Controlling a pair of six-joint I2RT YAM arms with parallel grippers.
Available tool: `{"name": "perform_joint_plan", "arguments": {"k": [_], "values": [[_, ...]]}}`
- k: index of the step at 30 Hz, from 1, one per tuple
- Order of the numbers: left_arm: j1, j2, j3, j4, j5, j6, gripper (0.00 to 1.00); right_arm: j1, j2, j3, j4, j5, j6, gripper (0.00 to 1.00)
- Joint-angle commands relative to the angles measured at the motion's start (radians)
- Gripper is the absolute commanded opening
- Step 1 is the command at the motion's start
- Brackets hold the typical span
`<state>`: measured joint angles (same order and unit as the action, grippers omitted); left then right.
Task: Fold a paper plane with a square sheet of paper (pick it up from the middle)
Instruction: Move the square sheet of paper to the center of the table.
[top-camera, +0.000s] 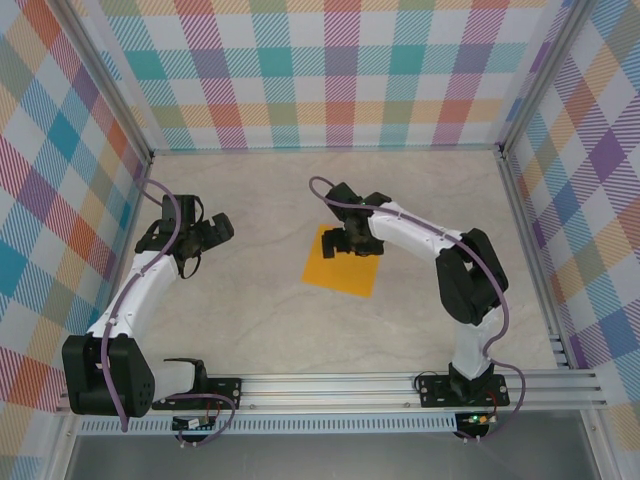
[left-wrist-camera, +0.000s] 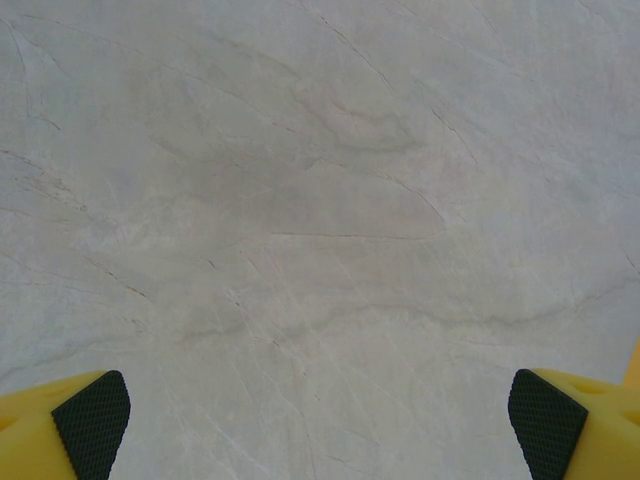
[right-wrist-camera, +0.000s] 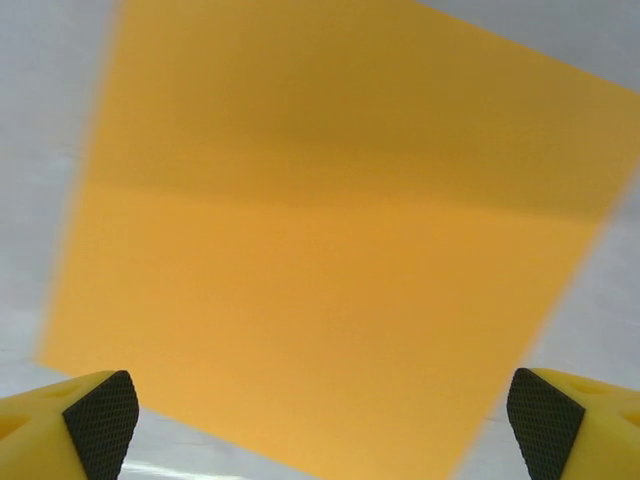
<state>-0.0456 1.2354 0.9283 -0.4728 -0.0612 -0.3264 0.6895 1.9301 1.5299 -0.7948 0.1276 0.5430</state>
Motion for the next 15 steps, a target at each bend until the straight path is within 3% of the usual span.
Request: {"name": "perform_joint_plan", "arguments": {"k": [1, 9, 15], "values": [[-0.015, -0.006, 0.03, -0.021, 0.002, -0.015, 1.0, 0.008, 0.111, 0.083, 0.083, -0.171, 0.128, 0.97], [-0.014, 0.004, 0.032, -0.023, 0.008, -0.017, 1.0, 0.016, 0.284, 0.251, 0.099, -0.266, 0.145, 0.95], [-0.014, 0.014, 0.032, -0.026, 0.006, -0.017, 1.0, 0.035, 0.309, 0.213, 0.089, -0.291, 0.133, 0.95]]}}
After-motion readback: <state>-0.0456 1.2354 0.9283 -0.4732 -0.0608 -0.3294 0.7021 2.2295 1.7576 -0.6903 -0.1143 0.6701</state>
